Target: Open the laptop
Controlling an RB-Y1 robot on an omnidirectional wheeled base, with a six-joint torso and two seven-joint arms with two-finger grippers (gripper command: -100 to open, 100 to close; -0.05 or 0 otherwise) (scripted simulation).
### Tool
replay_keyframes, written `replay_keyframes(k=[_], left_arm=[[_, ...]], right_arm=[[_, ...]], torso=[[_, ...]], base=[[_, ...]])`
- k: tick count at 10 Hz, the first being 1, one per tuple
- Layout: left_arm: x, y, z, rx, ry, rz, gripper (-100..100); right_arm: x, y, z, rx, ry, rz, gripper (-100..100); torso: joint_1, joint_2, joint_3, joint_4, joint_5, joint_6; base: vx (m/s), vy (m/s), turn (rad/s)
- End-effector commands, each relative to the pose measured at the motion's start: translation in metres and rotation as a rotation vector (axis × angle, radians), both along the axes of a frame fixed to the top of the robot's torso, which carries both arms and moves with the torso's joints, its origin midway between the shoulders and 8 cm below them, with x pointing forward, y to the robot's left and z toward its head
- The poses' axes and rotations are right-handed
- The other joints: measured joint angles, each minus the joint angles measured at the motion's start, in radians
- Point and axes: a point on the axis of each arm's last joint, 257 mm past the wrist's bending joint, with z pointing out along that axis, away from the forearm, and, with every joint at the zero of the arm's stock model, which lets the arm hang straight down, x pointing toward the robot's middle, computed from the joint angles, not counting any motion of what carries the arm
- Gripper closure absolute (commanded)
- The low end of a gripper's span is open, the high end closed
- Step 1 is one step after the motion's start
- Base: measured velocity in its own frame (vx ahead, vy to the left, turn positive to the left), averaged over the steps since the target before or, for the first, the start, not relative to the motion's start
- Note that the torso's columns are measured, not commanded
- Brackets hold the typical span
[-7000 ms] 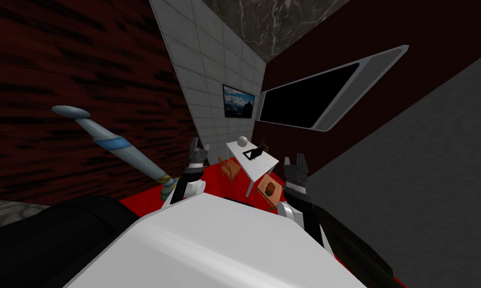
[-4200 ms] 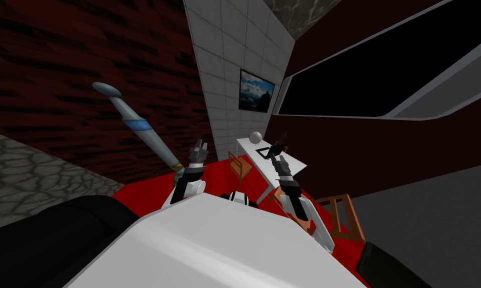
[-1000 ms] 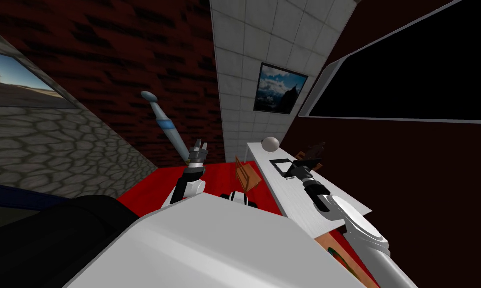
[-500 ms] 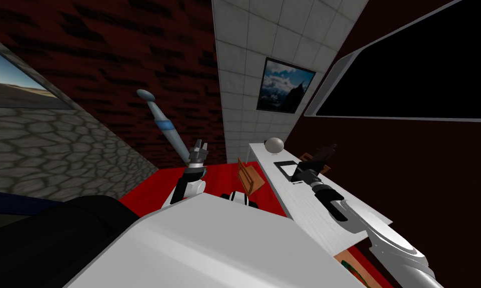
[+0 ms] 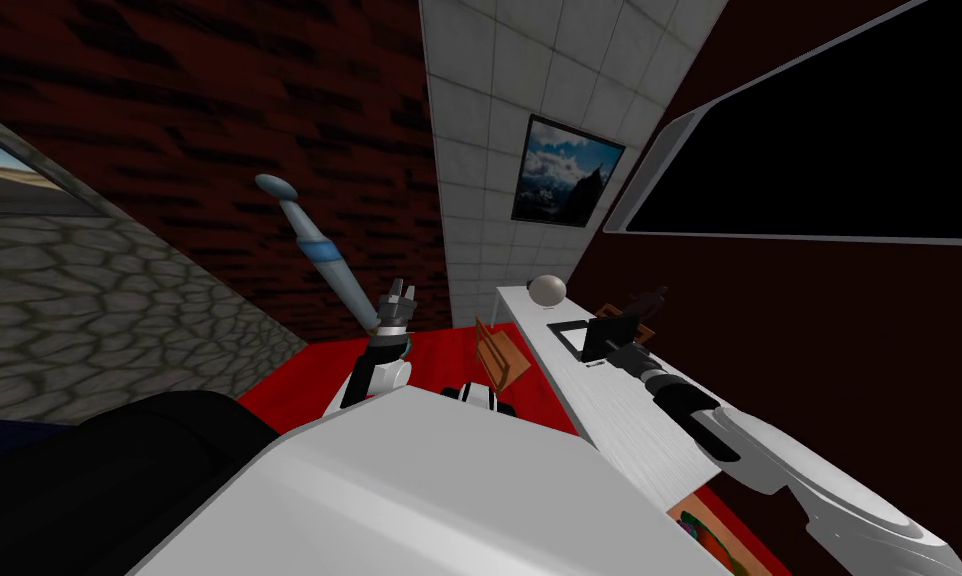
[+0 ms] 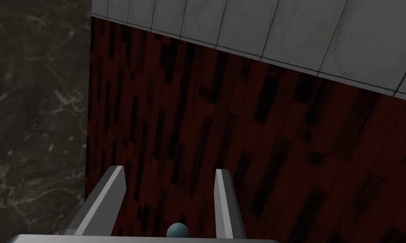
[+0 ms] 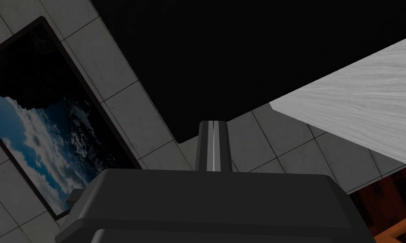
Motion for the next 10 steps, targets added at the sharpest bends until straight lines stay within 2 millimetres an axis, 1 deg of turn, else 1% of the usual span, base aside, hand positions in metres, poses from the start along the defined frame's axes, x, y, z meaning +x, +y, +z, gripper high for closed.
replay_keyframes(k=[1,5,6,7,10], left_arm=[[0.0,0.0,0.0,0.0,0.0,0.0,0],[0.0,0.0,0.0,0.0,0.0,0.0,0],[0.0,0.0,0.0,0.0,0.0,0.0,0],[0.0,0.0,0.0,0.0,0.0,0.0,0],[0.0,0.0,0.0,0.0,0.0,0.0,0]], right_arm=[[0.002,-0.003,0.006,-0.02,0.008,0.007,100],[0.002,-0.003,0.006,-0.02,0.008,0.007,100],[-0.005,-0.016,0.004,-0.021,0.046,0.0,100],[-0.004,-0.017,0.008,-0.033,0.047,0.004,100],[-0.004,-0.017,0.008,-0.033,0.047,0.004,100]], torso=[[0.0,0.0,0.0,0.0,0.0,0.0],[0.002,0.0,0.0,0.0,0.0,0.001],[0.001,0.0,0.0,0.0,0.0,0.001],[0.001,0.0,0.0,0.0,0.0,0.001],[0.0,0.0,0.0,0.0,0.0,0.001]], base=[[0.0,0.014,-0.003],[-0.002,0.008,0.011],[0.01,0.022,-0.064],[0.011,0.023,-0.066],[0.002,0.005,-0.013]])
